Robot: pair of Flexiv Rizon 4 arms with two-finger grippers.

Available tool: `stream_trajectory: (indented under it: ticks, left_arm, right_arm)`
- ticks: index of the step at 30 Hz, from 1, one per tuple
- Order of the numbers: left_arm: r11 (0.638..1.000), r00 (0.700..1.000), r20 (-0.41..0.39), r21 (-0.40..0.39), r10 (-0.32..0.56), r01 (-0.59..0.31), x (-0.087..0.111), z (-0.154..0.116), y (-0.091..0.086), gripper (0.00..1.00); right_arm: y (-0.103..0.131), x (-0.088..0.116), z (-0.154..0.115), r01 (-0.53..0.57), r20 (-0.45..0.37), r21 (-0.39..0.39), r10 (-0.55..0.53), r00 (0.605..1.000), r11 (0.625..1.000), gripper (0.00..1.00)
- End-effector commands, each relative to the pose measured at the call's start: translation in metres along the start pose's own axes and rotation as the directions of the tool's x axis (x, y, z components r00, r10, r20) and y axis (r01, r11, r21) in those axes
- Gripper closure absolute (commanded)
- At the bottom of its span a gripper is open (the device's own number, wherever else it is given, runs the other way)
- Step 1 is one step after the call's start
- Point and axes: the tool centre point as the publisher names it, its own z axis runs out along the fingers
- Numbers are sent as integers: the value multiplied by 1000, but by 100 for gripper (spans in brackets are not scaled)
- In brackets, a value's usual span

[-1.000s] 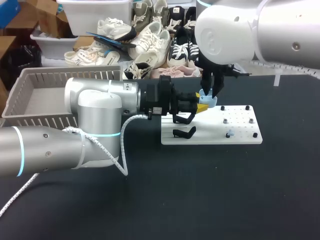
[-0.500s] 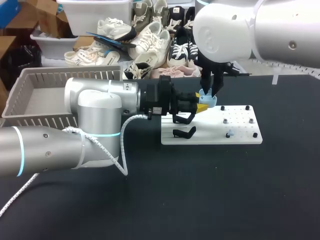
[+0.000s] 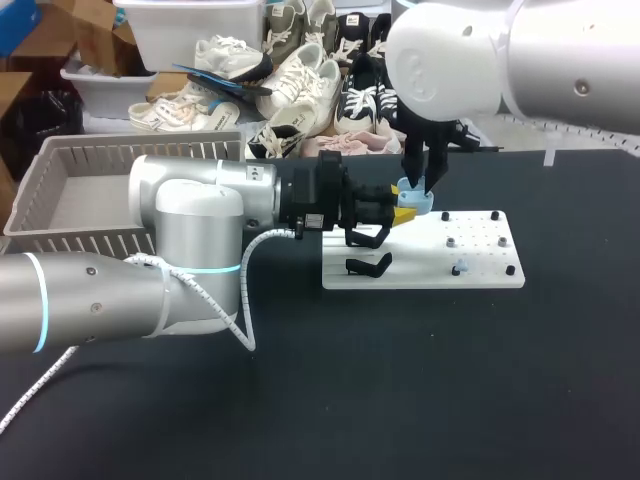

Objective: Pick up each earbud case from the left stands, insert the matching earbuds, close the lid, and place the case in the box.

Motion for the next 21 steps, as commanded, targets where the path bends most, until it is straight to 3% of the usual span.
stream_trajectory:
  ticks: [1, 21]
  left_arm:
    - [1000, 1000, 2, 0, 1, -1, 1, 0, -1, 100]
    - [1000, 1000, 2, 0, 1, -1, 1, 0, -1, 100]
  right_arm:
    - [0, 0, -2, -4, 3, 0, 4, 1000, 1000, 100]
    - [-8, 2, 0, -19, -2, -5, 19, 1000, 1000, 100]
